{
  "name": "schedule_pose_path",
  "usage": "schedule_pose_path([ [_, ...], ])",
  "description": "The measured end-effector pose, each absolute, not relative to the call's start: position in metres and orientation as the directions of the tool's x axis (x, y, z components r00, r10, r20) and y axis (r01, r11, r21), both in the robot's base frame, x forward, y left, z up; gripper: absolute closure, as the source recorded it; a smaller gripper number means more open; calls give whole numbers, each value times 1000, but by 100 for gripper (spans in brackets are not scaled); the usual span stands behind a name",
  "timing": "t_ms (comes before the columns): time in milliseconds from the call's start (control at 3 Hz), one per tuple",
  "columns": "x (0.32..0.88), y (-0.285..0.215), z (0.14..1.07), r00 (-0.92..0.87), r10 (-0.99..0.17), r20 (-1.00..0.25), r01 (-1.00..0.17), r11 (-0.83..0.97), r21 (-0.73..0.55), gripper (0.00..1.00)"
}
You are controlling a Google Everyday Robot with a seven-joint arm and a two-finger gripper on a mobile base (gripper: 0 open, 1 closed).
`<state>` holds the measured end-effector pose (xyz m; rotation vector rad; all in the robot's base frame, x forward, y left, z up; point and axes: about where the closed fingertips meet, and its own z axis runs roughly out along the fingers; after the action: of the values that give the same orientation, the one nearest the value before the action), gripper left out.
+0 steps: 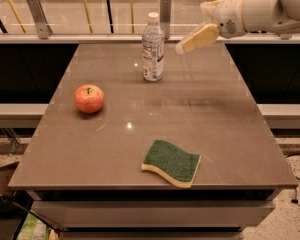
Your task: Knock blue plastic bottle over
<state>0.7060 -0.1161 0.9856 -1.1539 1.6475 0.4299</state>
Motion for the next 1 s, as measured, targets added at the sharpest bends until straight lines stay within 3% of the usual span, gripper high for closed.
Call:
schedule_pose_path([
  [1000, 734, -68, 958, 38, -323, -946, -883, 432, -184, 0],
])
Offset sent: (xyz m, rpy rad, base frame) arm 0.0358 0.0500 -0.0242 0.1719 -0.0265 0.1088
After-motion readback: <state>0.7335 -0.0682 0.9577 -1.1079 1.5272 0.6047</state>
